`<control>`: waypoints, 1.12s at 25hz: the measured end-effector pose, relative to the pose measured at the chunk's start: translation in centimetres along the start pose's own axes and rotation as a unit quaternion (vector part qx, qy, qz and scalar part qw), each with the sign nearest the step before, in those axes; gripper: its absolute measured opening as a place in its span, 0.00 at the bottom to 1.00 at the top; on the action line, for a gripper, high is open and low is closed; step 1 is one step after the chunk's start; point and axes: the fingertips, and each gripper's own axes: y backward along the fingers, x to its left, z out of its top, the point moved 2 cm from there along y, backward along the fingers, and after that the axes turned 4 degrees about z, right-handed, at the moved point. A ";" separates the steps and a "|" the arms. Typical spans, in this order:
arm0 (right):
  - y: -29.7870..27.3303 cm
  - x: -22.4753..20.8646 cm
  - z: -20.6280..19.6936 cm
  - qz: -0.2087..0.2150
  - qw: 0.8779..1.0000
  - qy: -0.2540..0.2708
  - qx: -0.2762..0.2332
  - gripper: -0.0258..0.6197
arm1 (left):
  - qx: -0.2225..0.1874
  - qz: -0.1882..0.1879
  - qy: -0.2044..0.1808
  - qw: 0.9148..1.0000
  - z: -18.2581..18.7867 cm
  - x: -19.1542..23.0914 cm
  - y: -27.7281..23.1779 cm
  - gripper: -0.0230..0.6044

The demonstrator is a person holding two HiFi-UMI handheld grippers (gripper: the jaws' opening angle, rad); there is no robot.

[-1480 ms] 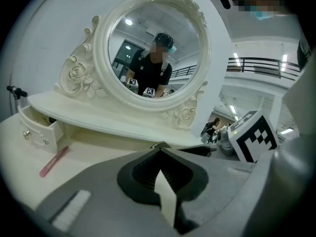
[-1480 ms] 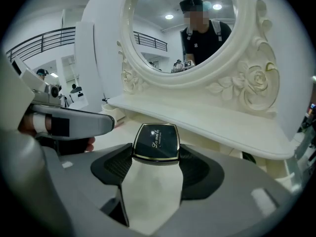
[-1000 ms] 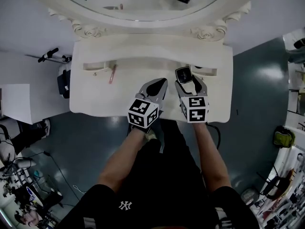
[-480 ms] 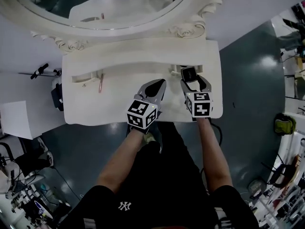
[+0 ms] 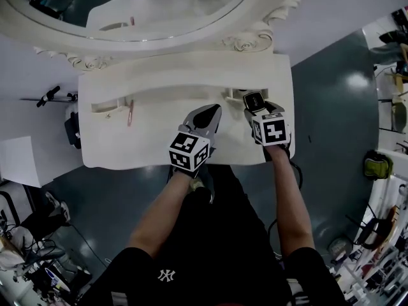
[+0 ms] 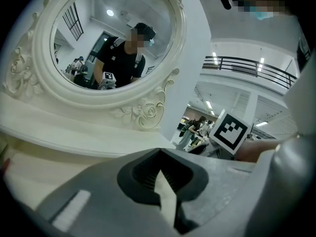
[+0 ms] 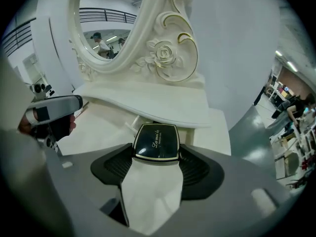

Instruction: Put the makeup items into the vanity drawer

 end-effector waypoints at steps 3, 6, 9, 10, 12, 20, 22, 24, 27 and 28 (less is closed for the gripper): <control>0.0 -0.1 0.3 0.016 0.999 0.001 0.042 0.54 | -0.002 0.000 0.003 1.000 0.3 0.1 -0.2 0.04; -0.2 -0.4 0.6 0.044 0.996 -0.003 0.082 0.54 | -0.006 0.000 0.002 1.000 0.8 0.2 -0.6 0.04; -0.5 -0.7 1.2 0.067 0.992 -0.010 0.106 0.55 | -0.007 -0.004 -0.008 1.000 1.2 -0.1 -1.1 0.04; -0.6 -0.8 1.3 0.071 0.991 -0.011 0.113 0.55 | -0.008 -0.006 -0.010 1.000 1.3 -0.2 -1.3 0.04; -0.9 -1.0 1.4 0.080 0.989 -0.016 0.124 0.55 | -0.008 -0.008 -0.010 1.000 1.5 -0.4 -1.5 0.04; -1.8 -1.8 2.1 0.102 0.985 -0.049 0.134 0.55 | -0.008 -0.011 -0.008 1.000 2.0 -0.5 -2.7 0.04; -2.2 -1.8 2.2 0.103 0.985 -0.053 0.129 0.55 | -0.007 -0.014 -0.009 1.000 2.0 -0.7 -3.1 0.04; -2.7 -1.9 2.4 0.106 0.985 -0.062 0.119 0.55 | -0.007 -0.015 -0.009 1.000 2.1 -0.8 -3.4 0.04; -3.4 -2.1 2.8 0.113 0.985 -0.077 0.102 0.55 | -0.005 -0.013 -0.009 1.000 2.0 -0.8 -3.7 0.04; -3.6 -2.2 2.9 0.114 0.986 -0.080 0.096 0.55 | -0.004 -0.012 -0.009 1.000 2.0 -0.8 -3.7 0.04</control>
